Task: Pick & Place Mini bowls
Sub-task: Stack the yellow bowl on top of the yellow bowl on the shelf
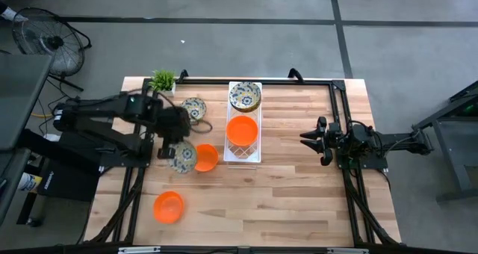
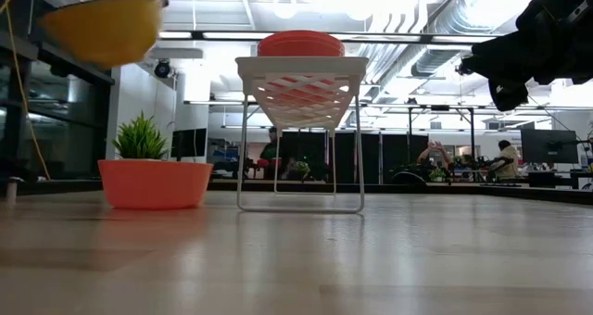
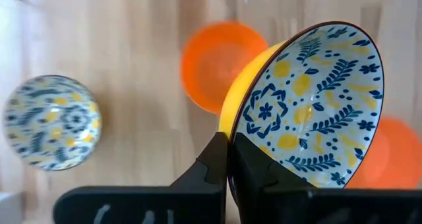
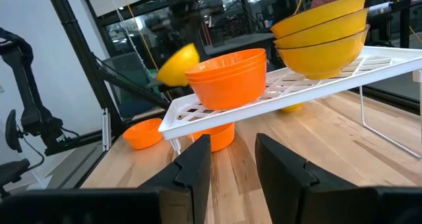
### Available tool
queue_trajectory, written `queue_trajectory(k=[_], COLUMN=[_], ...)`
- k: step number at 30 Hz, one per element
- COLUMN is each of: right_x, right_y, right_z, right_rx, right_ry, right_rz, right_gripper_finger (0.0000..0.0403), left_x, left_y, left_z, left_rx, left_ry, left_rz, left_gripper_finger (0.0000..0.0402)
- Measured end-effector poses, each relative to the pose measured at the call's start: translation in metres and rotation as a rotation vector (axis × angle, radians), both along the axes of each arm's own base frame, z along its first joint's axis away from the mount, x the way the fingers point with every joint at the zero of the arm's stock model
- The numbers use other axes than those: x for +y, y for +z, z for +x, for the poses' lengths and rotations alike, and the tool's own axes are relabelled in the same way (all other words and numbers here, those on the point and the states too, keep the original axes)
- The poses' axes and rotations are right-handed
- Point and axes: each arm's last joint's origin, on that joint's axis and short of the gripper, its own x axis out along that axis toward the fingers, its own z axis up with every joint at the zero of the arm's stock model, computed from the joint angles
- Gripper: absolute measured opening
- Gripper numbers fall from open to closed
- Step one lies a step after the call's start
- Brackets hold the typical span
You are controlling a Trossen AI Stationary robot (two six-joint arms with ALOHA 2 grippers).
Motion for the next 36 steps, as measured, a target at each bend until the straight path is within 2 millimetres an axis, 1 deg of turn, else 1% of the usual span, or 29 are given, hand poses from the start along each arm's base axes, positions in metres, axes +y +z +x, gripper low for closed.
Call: queue_trajectory(k=[4,9,13,18,23,26,30,32,35,36], right_x=[0.0,0.0,0.0,0.0,0.0,0.0,0.0,0.0,0.0,0.0], right_y=[0.0,0.0,0.0,0.0,0.0,0.0,0.0,0.0,0.0,0.0], right_z=[0.0,0.0,0.0,0.0,0.0,0.0,0.0,0.0,0.0,0.0], right_rx=[-0.001,-0.002,-0.003,-0.004,-0.004,-0.004,-0.004,-0.005,-0.005,-0.005], right_ry=[0.0,0.0,0.0,-0.001,0.0,-0.001,-0.001,0.0,-0.001,-0.001], right_rz=[0.0,0.0,0.0,0.0,0.0,0.0,0.0,0.0,0.001,0.001], right_gripper_finger=[0.0107,0.0107,0.0107,0.0107,0.0107,0.0107,0.0107,0.0107,0.0107,0.0107], left_x=[0.017,0.045,0.071,0.104,0.135,0.153,0.172,0.18,0.19,0.195], left_y=[0.022,0.046,0.062,0.083,0.097,0.096,0.091,0.086,0.082,0.08], left_z=[0.01,0.024,0.039,0.056,0.074,0.086,0.108,0.113,0.124,0.124], left_rx=[-0.036,-0.08,-0.129,-0.204,-0.271,-0.278,-0.309,-0.296,-0.323,-0.323], left_ry=[0.1,0.167,0.171,0.177,0.194,0.22,0.246,0.263,0.28,0.288], left_rz=[0.005,-0.001,-0.034,-0.028,-0.024,-0.032,-0.085,-0.119,-0.163,-0.17], left_gripper_finger=[0.0,0.0,0.0,0.0,0.0,0.0,0.0,0.0,0.0,0.0])
